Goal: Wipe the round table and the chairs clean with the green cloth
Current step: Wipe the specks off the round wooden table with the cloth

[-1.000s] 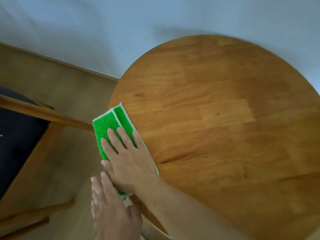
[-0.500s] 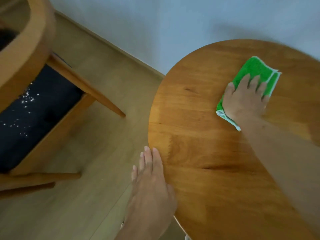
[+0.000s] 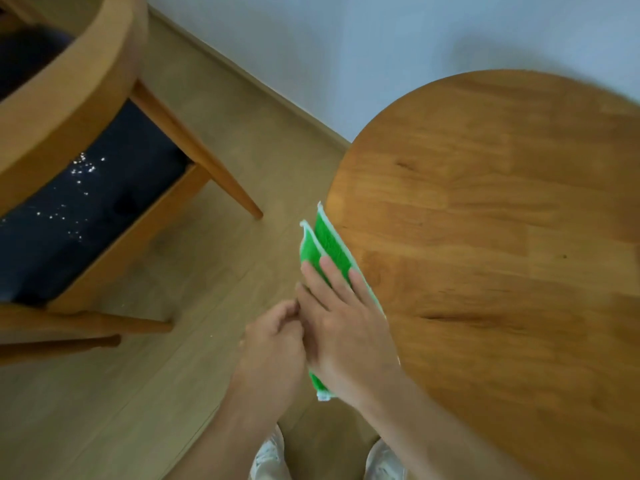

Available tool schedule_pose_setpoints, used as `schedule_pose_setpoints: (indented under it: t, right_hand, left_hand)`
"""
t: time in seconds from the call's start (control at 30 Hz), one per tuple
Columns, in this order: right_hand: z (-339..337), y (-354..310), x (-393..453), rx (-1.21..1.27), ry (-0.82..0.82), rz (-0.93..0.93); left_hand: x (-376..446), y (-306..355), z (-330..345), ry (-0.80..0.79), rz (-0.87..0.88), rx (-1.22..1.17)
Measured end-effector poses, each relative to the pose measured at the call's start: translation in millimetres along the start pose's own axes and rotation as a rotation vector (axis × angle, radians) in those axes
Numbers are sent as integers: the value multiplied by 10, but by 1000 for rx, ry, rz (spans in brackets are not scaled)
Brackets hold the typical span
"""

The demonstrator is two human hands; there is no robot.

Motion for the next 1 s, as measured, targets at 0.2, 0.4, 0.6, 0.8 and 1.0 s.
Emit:
schedule_pose_setpoints:
  t: [0.2,0.4,0.6,0.8,1.0]
  right_hand:
    - [-158,-204,-163,559,174,194]
    - [-221,-330,-295,1100,283,367]
    - [-38,-666,-396,1519,202,712]
    - [-44,-1204,-94,1858,146,921]
    - [47,-1795,245,1805,-194,894]
  left_hand:
    - [-78,-133,38,-250,-230,-554]
    - [-265,-157,-105,-320,-233,-657]
    - [-542,-247,-650,-120,-172,-742]
    - [-805,-413,-1349,84,-63,-616]
    - [-901,-611,-1926,134,-16,-649]
Point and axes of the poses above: each hand's wrist, its own x-axis towards the middle knuckle, its own z-axis out of the palm, y = z × x, the point moved 5 cm from there along x, towards the middle knuckle, and after that the axes turned 15 degrees about -z, right-handed, at the moved point
